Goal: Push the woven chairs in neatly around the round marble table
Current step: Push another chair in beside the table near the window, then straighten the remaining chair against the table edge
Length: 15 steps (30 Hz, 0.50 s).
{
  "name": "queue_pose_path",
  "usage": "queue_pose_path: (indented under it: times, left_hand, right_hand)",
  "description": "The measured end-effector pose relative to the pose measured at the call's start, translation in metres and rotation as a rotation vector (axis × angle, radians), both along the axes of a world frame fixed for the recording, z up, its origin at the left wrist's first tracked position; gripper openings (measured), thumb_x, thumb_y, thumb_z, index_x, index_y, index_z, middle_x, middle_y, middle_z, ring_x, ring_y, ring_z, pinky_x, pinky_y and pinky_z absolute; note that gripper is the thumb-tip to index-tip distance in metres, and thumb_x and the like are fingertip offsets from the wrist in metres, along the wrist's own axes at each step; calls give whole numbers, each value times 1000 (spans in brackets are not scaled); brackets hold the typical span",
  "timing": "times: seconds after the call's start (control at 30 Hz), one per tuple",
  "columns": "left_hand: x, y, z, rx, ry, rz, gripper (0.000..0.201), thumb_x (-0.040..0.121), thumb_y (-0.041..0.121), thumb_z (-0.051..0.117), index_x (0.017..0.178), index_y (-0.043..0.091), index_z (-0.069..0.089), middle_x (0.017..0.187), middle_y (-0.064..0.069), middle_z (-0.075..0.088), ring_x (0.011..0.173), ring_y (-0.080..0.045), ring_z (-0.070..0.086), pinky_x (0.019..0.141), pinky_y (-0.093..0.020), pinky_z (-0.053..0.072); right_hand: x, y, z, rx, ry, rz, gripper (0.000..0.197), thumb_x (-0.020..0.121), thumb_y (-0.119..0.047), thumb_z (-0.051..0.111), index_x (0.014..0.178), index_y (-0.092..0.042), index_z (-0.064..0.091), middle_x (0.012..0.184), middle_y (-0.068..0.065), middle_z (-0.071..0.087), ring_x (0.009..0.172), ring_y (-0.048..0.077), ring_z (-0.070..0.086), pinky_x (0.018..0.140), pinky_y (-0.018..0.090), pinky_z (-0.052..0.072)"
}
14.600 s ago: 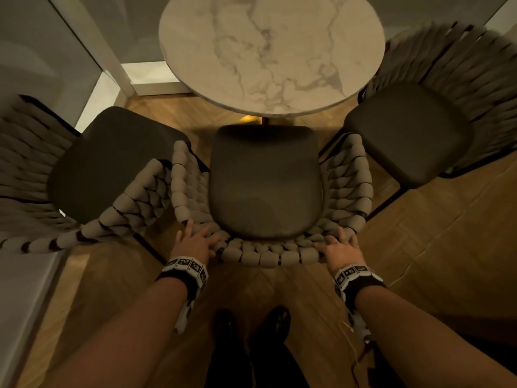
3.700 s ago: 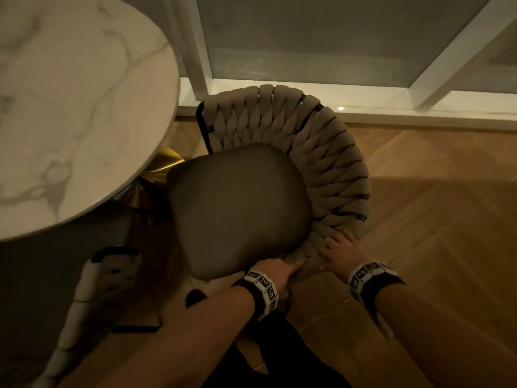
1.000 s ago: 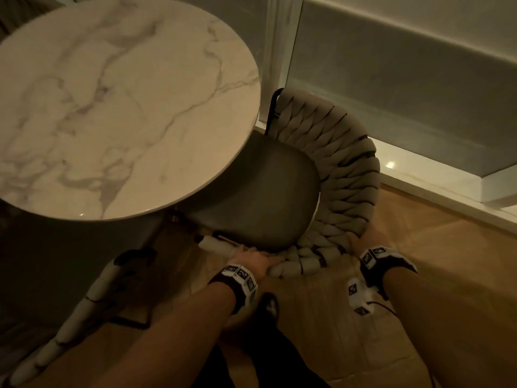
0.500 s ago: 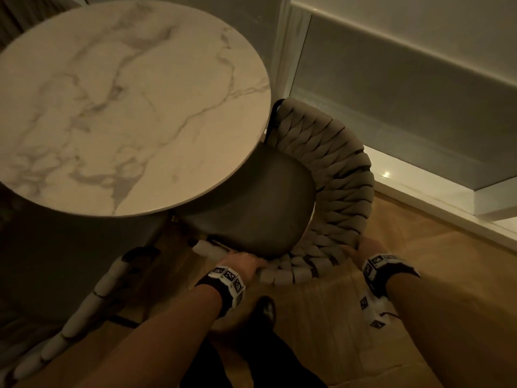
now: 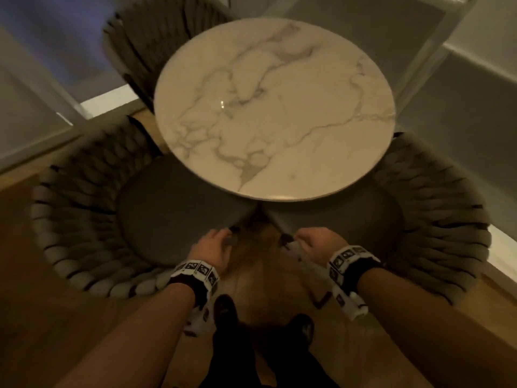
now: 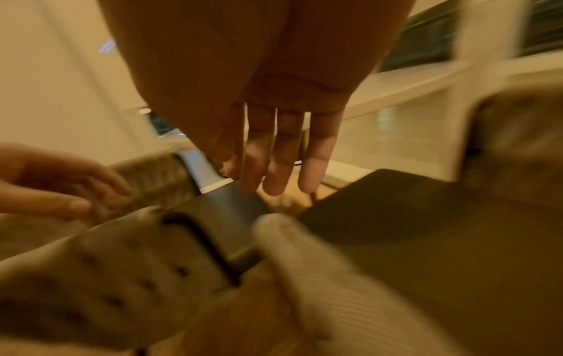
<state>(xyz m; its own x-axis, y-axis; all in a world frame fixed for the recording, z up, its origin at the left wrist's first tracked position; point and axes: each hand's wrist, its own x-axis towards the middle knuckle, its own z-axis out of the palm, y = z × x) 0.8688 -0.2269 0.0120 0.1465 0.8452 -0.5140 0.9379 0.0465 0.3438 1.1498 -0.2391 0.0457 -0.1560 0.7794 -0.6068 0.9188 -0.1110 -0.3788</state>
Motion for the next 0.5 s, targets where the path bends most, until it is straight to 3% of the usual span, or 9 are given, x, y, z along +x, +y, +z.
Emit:
queue_pose_path:
  times: [0.17, 0.3, 0.37, 0.43, 0.5]
  left_hand:
    - [-106, -23, -22, -246, 223, -8, 59, 85, 47, 56, 139, 37, 33, 147, -3, 37, 131, -31, 41, 107, -53, 35]
    - [-165, -40, -42, -332, 308, -48, 68, 89, 32, 54, 147, 38, 19, 158, 3, 26, 142, -26, 28, 116, -58, 15]
    - [-179, -44, -49, -319, 321, -85, 70, 91, 25, 52, 148, 41, 14, 160, 5, 20, 144, -25, 25, 114, -65, 6]
    - [-182, -43, -49, -325, 330, -118, 69, 93, 24, 51, 148, 41, 14, 160, 6, 20, 145, -26, 24, 112, -69, 2]
    - [-180, -42, -47, -329, 344, -137, 63, 94, 23, 47, 147, 39, 17, 159, 7, 22, 144, -28, 25, 112, -70, -1]
  right_hand:
    - [-113, 27, -31, -22, -40, 291, 42, 94, -30, 46, 136, -28, 43, 135, 4, 43, 122, 26, 45, 99, 44, 44]
    - [-170, 45, -57, -20, -107, 421, 56, 95, -29, 48, 146, -30, 26, 153, 3, 23, 135, 30, 30, 106, 47, 40]
    - [-189, 53, -68, -69, -148, 468, 60, 97, -31, 48, 150, -31, 19, 159, 2, 14, 143, 31, 17, 112, 49, 33]
    - [-200, 62, -79, -135, -183, 490, 59, 98, -33, 46, 150, -31, 17, 160, 2, 11, 146, 31, 8, 115, 51, 28]
    - [-206, 71, -86, -168, -193, 496, 55, 98, -33, 47, 148, -30, 24, 156, 5, 19, 143, 32, 13, 112, 53, 30]
